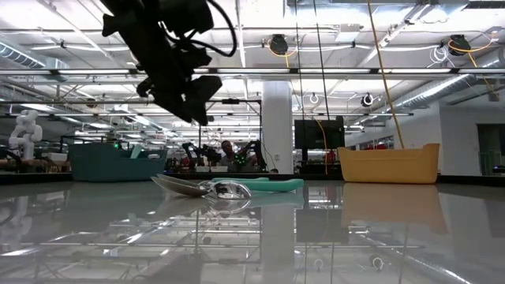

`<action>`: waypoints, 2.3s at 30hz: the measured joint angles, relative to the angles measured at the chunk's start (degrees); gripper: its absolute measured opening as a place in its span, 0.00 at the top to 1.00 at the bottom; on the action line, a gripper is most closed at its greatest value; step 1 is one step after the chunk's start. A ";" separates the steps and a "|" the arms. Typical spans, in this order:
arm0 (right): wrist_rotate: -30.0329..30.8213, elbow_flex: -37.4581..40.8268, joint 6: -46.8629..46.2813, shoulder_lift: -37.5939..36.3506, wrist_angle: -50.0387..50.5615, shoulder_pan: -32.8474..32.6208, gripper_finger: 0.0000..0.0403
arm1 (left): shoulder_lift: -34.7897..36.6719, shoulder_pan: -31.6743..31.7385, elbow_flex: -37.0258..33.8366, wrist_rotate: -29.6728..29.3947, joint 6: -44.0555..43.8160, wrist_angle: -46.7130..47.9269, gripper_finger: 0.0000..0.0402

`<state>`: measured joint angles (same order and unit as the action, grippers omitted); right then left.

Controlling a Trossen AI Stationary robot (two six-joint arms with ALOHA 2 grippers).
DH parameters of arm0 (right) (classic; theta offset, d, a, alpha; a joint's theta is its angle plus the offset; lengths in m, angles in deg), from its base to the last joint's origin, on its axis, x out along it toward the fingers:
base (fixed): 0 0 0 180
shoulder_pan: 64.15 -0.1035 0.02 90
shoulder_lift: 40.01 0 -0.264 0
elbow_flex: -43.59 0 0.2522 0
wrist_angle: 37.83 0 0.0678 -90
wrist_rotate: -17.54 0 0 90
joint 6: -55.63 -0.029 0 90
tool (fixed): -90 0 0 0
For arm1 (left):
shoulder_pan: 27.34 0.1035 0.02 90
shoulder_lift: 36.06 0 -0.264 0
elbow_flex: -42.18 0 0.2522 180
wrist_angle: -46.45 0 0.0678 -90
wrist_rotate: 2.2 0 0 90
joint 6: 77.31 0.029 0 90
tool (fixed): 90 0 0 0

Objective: Sort silverware by color (type)
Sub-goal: Put the green spoon into the blue bin

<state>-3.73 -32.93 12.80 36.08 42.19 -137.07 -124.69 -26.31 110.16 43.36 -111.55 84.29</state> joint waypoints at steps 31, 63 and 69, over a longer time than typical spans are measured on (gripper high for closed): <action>0.04 -0.02 1.55 -0.02 0.00 0.20 0.65 | -19.74 -5.06 1.53 18.51 6.90 -23.30 0.47; 0.25 0.03 -0.52 -0.01 -0.84 8.10 0.65 | -18.98 -9.47 1.40 4.29 10.87 -25.97 0.86; -0.73 2.72 3.39 -0.02 -7.79 11.59 0.65 | -14.73 -11.45 1.61 1.34 13.35 -30.36 0.86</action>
<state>-4.46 -30.21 16.19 36.06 34.40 -125.48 -139.42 -37.75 111.77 44.70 -98.19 53.92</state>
